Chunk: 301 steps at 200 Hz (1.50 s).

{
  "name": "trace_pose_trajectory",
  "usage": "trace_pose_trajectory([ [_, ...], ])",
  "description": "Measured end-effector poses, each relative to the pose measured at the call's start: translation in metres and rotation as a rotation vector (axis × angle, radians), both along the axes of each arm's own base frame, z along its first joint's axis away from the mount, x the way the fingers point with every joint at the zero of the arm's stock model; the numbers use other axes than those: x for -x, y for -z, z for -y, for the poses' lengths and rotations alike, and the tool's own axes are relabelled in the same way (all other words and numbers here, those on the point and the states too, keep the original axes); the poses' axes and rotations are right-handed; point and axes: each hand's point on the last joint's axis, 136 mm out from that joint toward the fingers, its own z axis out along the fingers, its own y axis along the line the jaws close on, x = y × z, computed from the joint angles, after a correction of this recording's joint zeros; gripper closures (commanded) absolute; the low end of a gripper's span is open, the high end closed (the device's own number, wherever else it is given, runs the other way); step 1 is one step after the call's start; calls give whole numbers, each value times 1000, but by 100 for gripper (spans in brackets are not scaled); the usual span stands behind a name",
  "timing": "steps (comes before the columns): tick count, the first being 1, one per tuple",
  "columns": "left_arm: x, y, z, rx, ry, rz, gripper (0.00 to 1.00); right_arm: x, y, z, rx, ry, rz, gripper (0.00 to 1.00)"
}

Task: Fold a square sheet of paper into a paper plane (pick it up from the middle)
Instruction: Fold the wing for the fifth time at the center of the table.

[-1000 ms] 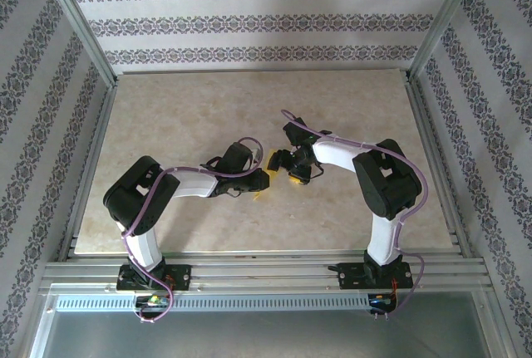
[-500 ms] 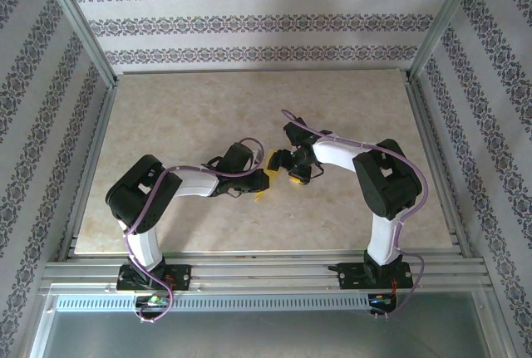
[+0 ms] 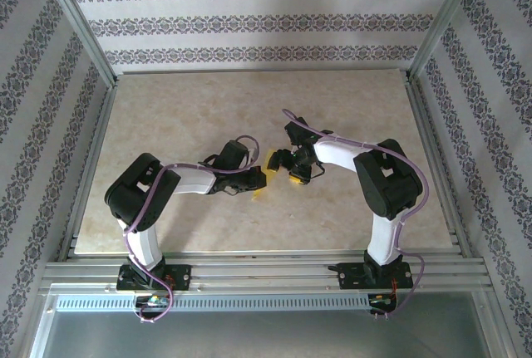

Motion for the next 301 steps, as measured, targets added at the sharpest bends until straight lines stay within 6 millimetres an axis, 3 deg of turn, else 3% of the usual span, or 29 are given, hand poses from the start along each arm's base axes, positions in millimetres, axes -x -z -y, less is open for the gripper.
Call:
trace_pose_trajectory([
  [94, 1, -13, -5, 0, 3, 46, 71, 1, 5, 5, 40, 7, -27, 24],
  [126, 0, -18, -7, -12, 1, 70, 71, 1, 5, 5, 41, 7, -29, 23],
  [215, 11, -5, -16, -77, 38, 43, 68, 1, 5, 4, 44, 7, -34, 22],
  [254, 14, -4, -16, -91, 62, 50, 79, 1, 5, 4, 44, 7, -33, 22],
  [301, 15, -3, -17, -97, 63, 51, 77, 1, 5, 4, 44, 7, -33, 21],
])
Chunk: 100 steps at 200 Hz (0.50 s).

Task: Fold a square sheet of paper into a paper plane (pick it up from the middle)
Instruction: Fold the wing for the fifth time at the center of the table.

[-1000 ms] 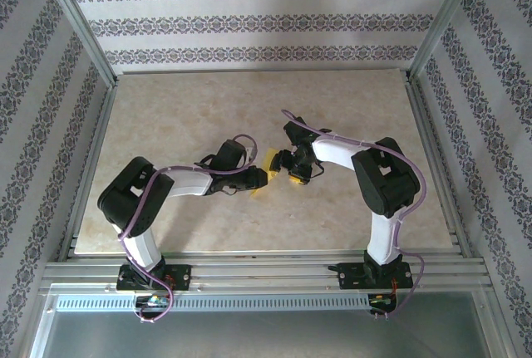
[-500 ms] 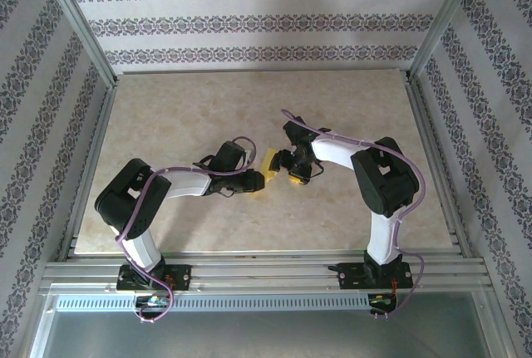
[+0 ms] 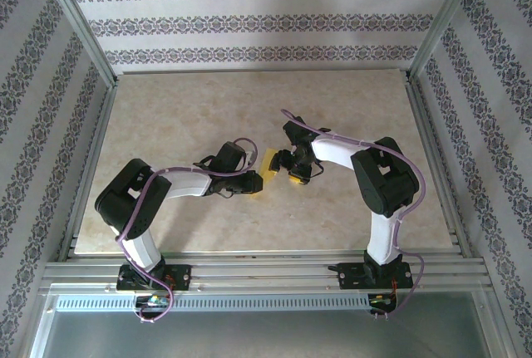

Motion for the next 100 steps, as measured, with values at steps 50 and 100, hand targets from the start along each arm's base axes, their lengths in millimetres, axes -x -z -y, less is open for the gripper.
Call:
trace_pose_trajectory([
  [50, 0, -1, 0, 0, 0, 0, 71, -1, -1, -2, -2, -3, 1, 15],
  [100, -4, -3, -1, -9, -15, 17, 71, -1, -1, -5, 8, -14, -1, 10],
])
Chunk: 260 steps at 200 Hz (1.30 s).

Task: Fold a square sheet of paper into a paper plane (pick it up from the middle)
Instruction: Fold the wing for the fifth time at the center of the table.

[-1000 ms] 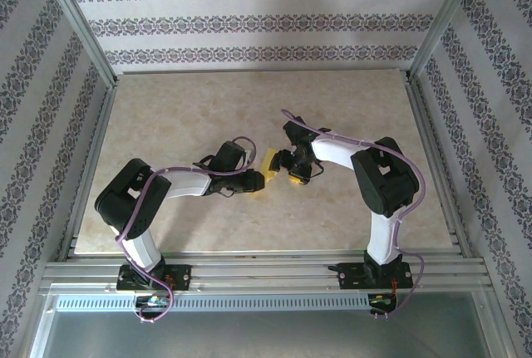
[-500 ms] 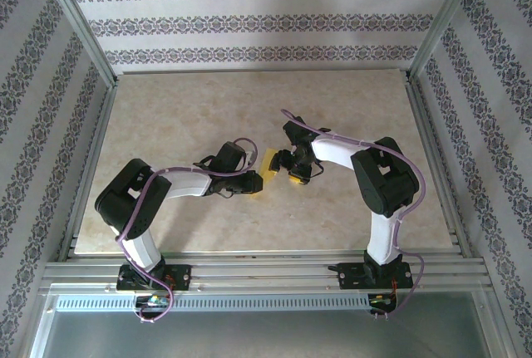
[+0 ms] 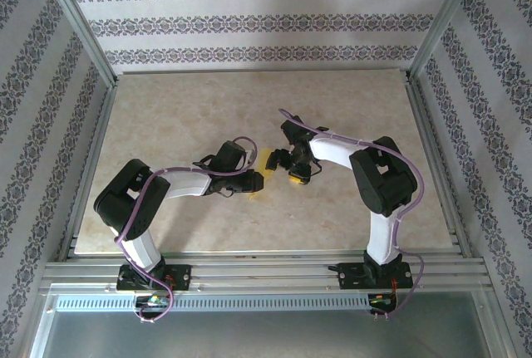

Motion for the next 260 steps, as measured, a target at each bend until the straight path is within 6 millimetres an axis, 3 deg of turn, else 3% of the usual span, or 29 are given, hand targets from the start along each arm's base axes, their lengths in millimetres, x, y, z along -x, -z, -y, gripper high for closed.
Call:
trace_pose_trajectory([
  [69, -6, -1, -3, -21, -24, 17, 67, 0, 1, 0, 16, -9, 6, 9],
  [136, -19, -16, 8, -25, -31, 69, 67, 0, 1, 0, 16, -9, 5, 9],
  [260, -12, 3, 9, -87, -9, 41, 76, 0, 0, 0, 15, -9, 6, 9],
])
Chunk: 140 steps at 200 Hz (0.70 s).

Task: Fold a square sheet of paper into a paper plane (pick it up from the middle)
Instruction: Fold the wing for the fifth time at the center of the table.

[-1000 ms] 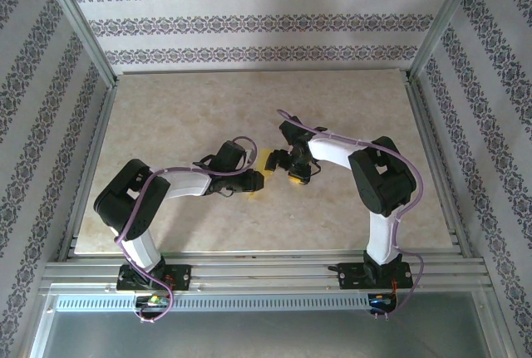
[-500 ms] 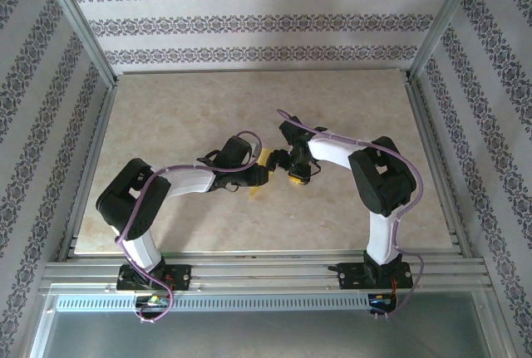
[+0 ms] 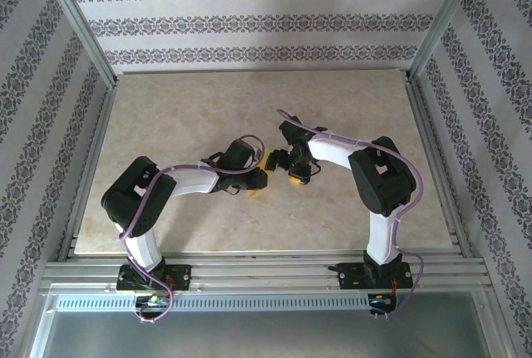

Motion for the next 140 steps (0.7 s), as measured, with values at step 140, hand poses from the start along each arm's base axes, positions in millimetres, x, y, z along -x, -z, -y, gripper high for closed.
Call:
trace_pose_trajectory([
  [140, 7, 6, -2, 84, 55, 38, 98, -5, -31, -6, -211, -86, 51, 8],
])
